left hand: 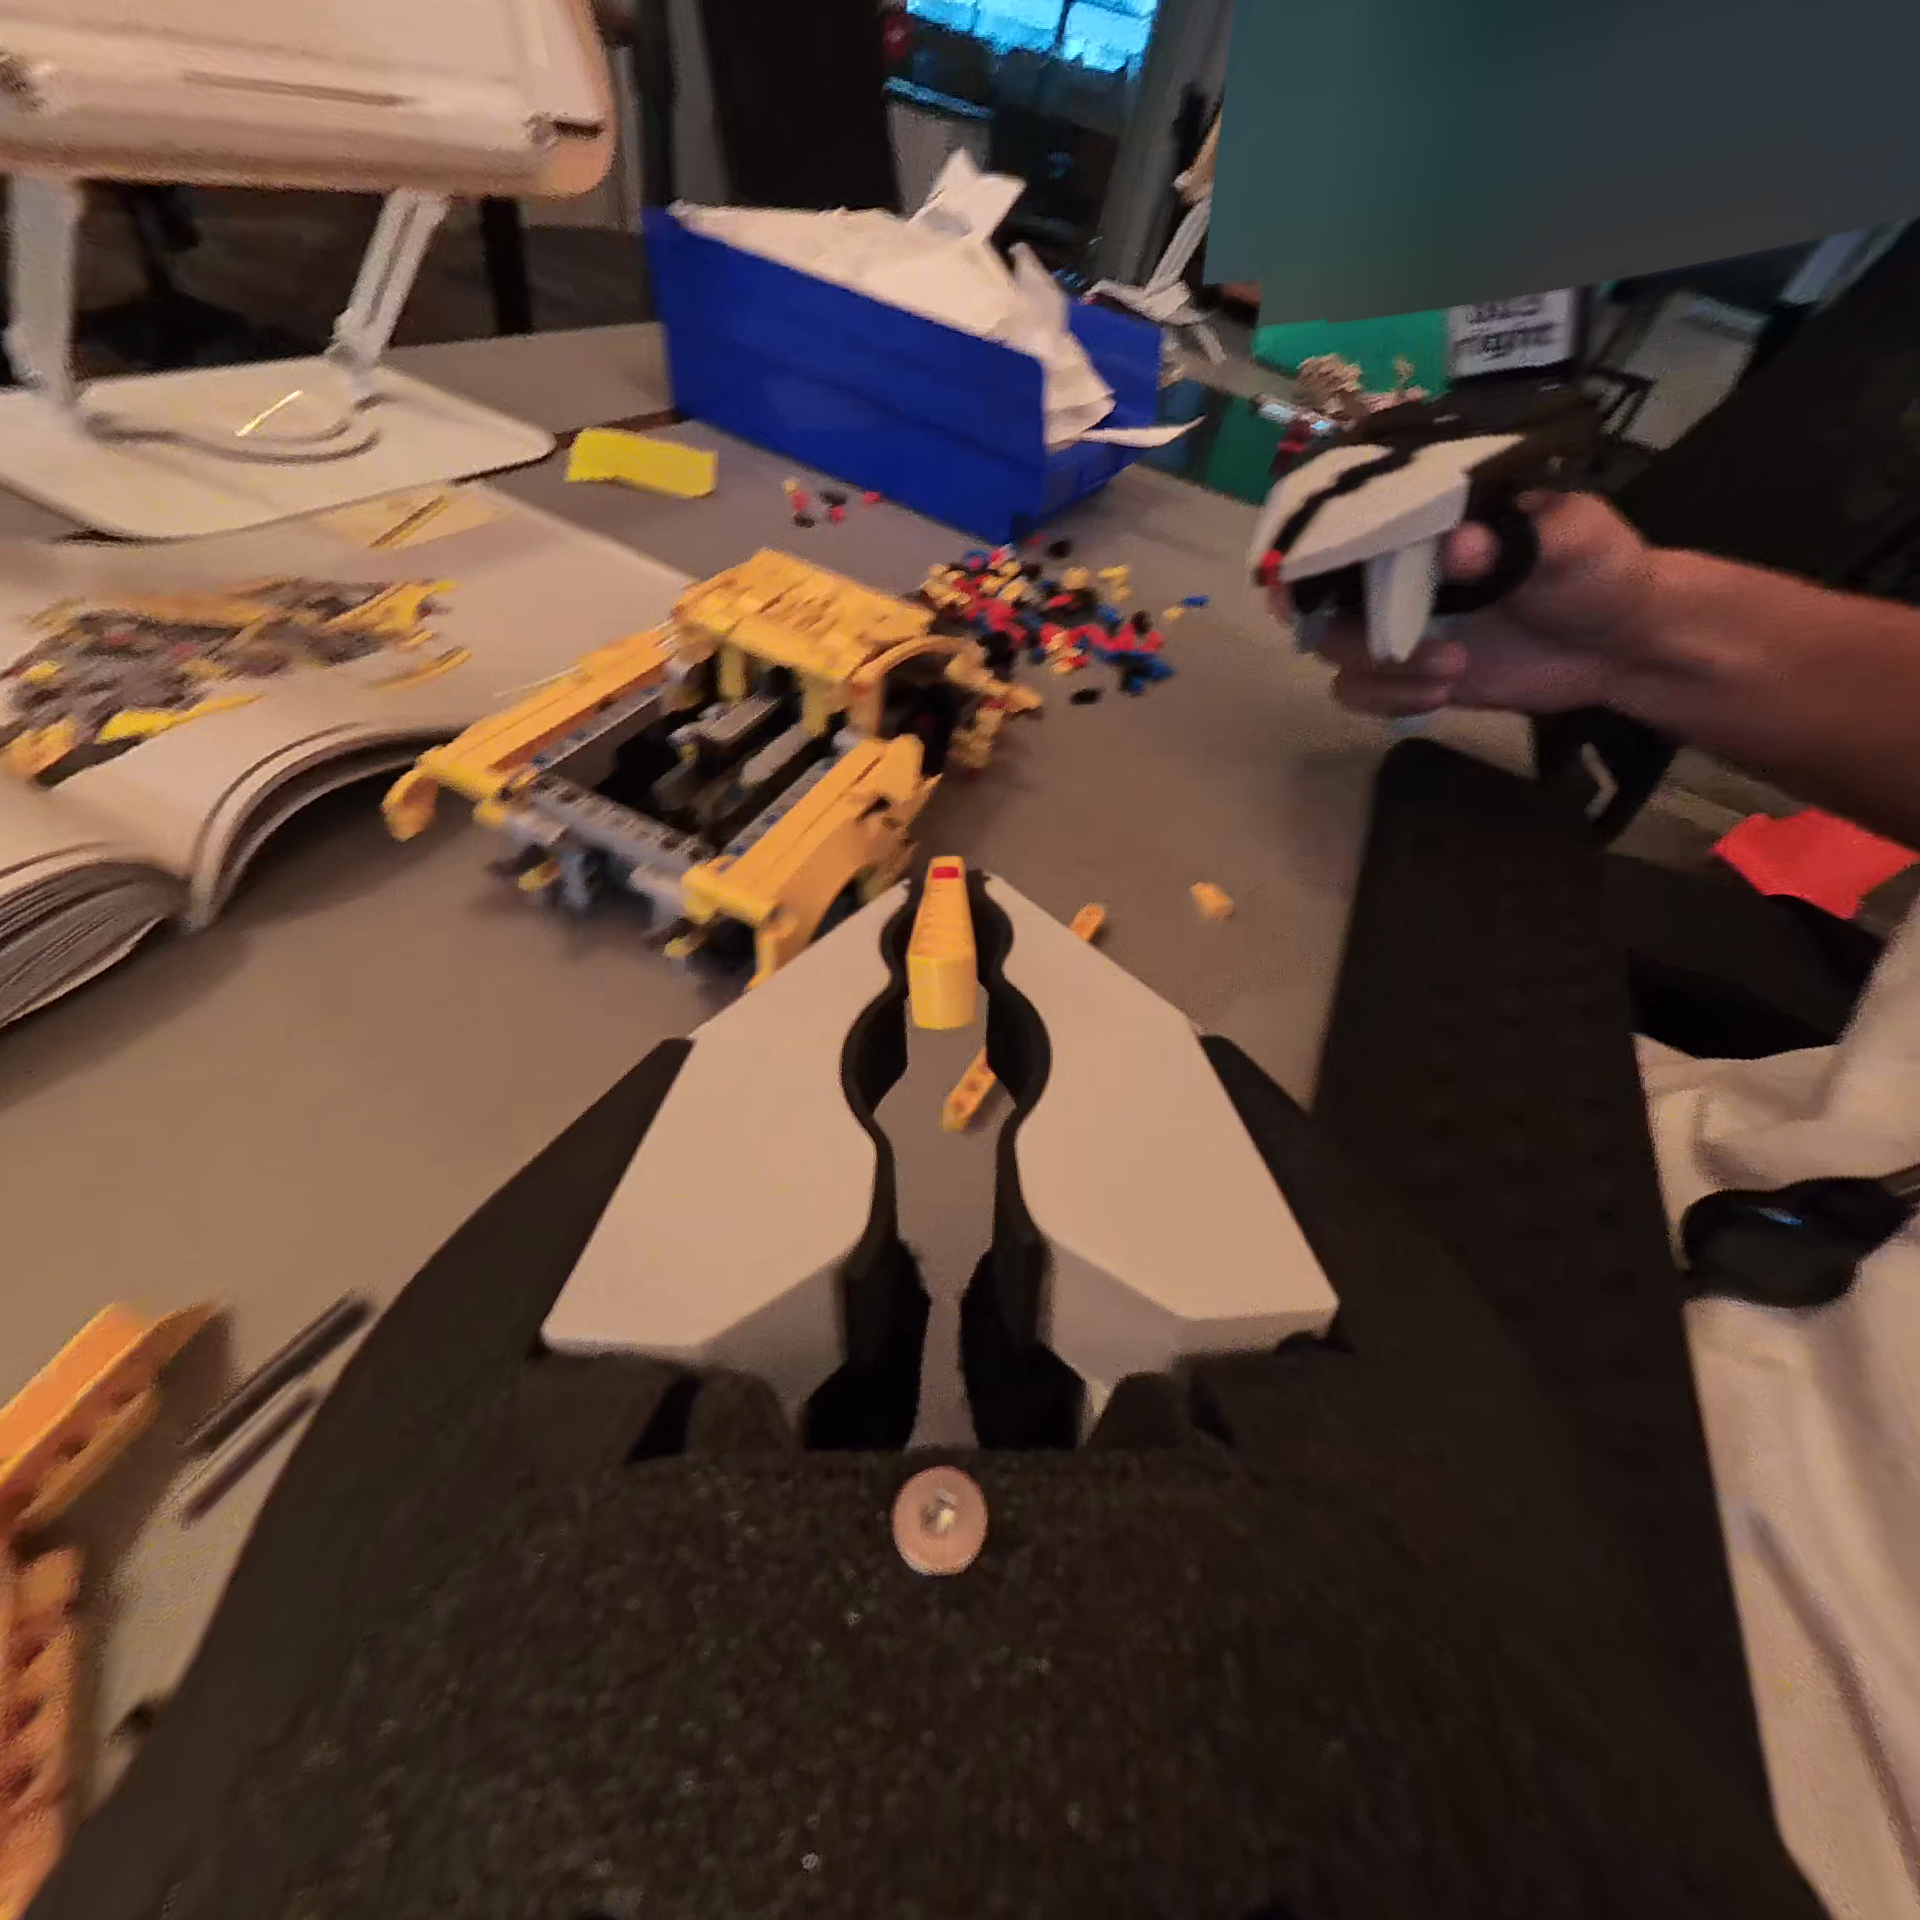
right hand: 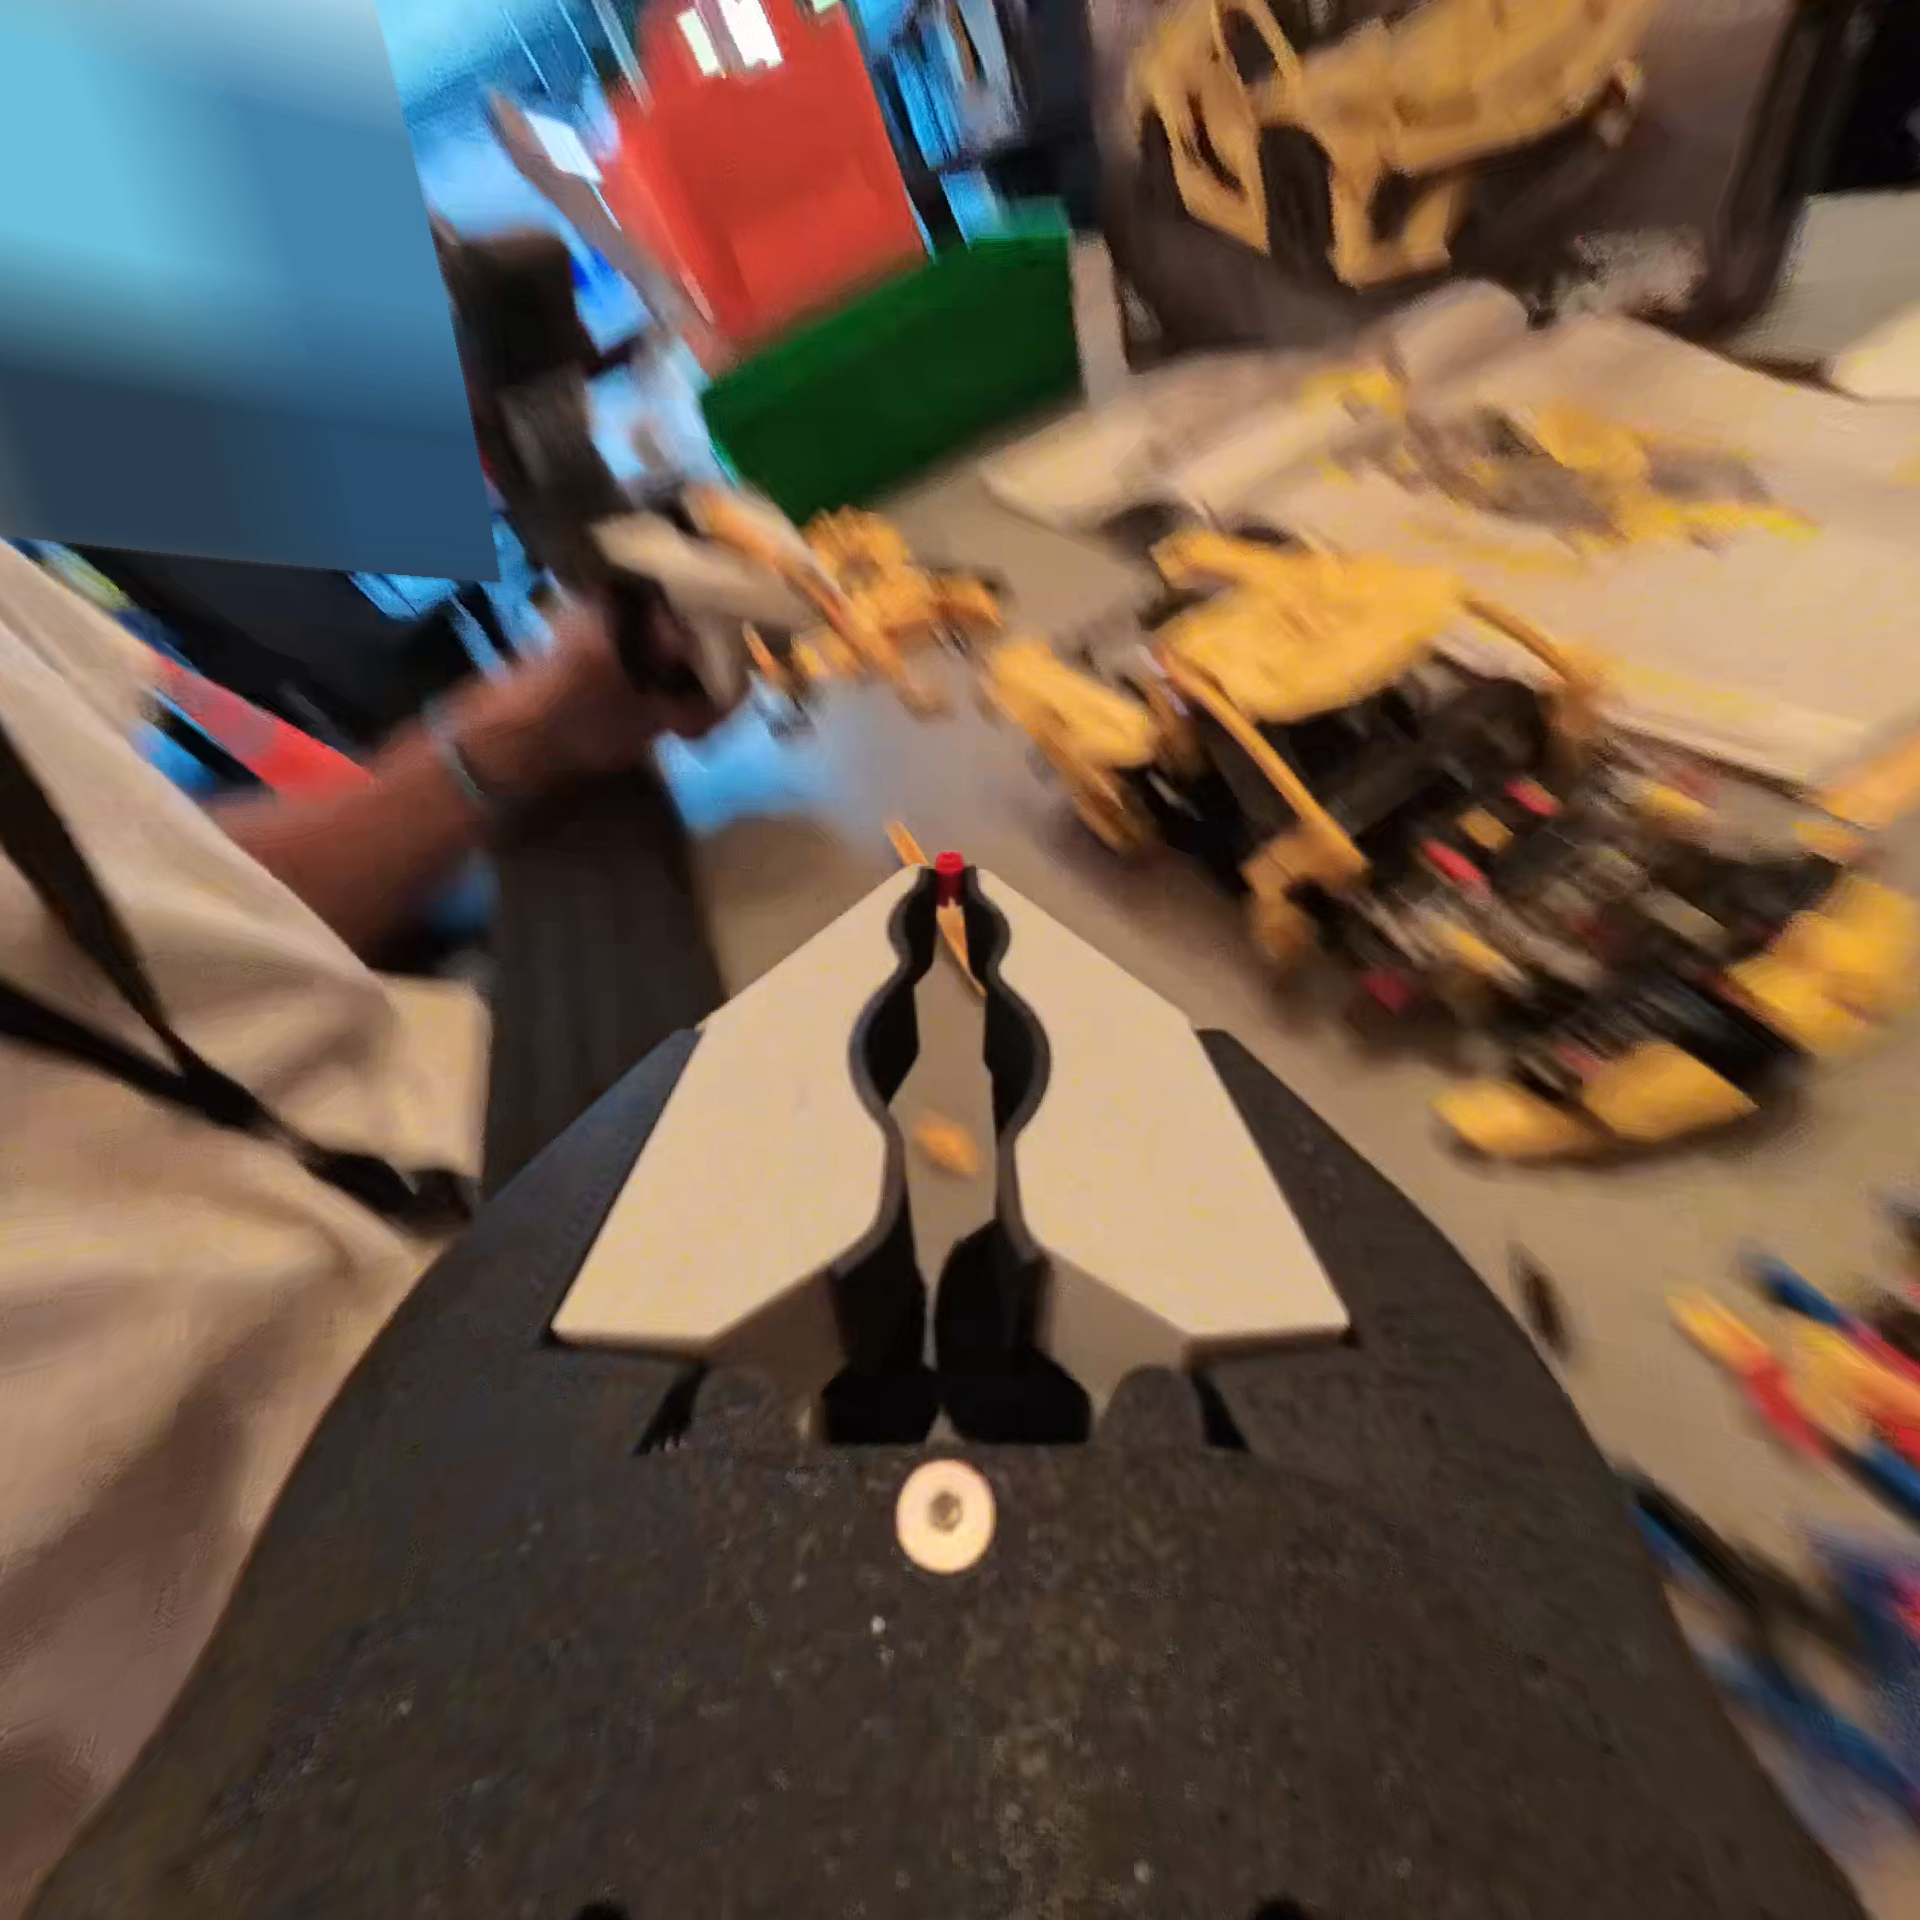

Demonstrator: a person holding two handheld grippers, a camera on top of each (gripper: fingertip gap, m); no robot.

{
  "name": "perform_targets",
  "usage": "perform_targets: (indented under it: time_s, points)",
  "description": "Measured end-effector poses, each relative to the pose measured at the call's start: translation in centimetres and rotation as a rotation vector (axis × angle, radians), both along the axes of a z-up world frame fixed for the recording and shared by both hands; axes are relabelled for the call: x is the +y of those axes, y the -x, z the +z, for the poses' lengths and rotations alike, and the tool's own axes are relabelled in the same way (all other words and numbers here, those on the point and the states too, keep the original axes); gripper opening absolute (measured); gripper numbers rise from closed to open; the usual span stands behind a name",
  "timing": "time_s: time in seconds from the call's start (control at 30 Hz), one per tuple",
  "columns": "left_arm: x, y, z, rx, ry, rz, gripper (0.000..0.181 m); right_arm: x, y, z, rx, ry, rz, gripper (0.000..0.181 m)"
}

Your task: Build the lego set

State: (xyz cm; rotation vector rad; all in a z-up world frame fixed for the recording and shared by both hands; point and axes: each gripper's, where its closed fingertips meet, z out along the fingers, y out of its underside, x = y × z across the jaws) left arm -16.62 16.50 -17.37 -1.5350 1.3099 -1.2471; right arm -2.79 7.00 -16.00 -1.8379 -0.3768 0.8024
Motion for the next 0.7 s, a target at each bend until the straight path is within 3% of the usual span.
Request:
perform_targets:
  time_s: [0.17,0.3,0.4,0.57,0.7]
  points:
    - [-3.8,-2.3,2.3,-0.095,-0.082,-0.056,0.007,4.8,8.8,4.3,0.315,-0.084,0.010,0.002]
    - [-4.5,-2.7,2.2,-0.092,-0.100,-0.054,0.007,7.0,12.8,2.7,0.202,-0.079,-0.037,0.003]
    - [-4.1,-2.6,1.8,-0.068,-0.138,-0.029,0.007,7.2,13.2,1.6,0.106,-0.070,-0.070,0.002]
    - [-4.0,-2.8,1.3,-0.032,-0.220,-0.001,0.007,6.5,12.7,1.0,0.131,-0.014,-0.049,0.003]
    - [-3.5,-2.5,1.4,-0.041,-0.177,0.003,0.007,6.2,12.3,0.6,0.122,-0.013,-0.042,0.003]
